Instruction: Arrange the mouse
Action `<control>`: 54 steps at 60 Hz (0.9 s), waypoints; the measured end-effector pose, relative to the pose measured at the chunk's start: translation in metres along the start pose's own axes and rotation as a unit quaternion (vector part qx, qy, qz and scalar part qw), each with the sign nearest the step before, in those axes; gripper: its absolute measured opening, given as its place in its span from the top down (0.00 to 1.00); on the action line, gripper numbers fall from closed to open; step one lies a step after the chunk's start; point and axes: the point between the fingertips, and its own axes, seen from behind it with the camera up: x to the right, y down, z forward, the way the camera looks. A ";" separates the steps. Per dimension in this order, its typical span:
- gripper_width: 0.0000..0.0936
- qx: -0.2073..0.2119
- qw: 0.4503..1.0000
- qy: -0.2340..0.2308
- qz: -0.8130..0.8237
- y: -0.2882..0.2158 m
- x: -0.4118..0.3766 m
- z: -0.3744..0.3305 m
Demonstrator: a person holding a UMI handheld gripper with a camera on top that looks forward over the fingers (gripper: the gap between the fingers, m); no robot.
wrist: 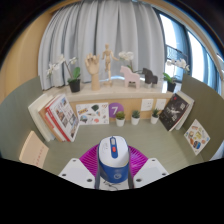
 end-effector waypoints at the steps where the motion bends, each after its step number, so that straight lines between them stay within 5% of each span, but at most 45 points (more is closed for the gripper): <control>1: 0.59 -0.007 1.000 -0.004 -0.001 0.011 -0.007 0.004; 14: 0.59 -0.116 0.993 -0.001 -0.002 0.161 -0.037 0.046; 26: 0.59 -0.154 0.988 0.001 0.005 0.221 -0.040 0.057; 38: 0.48 -0.127 0.992 0.012 -0.008 0.218 -0.040 0.060; 48: 0.18 -0.154 0.988 0.024 0.007 0.214 -0.031 0.045; 54: 0.12 -0.132 0.991 0.019 0.005 0.184 -0.030 0.021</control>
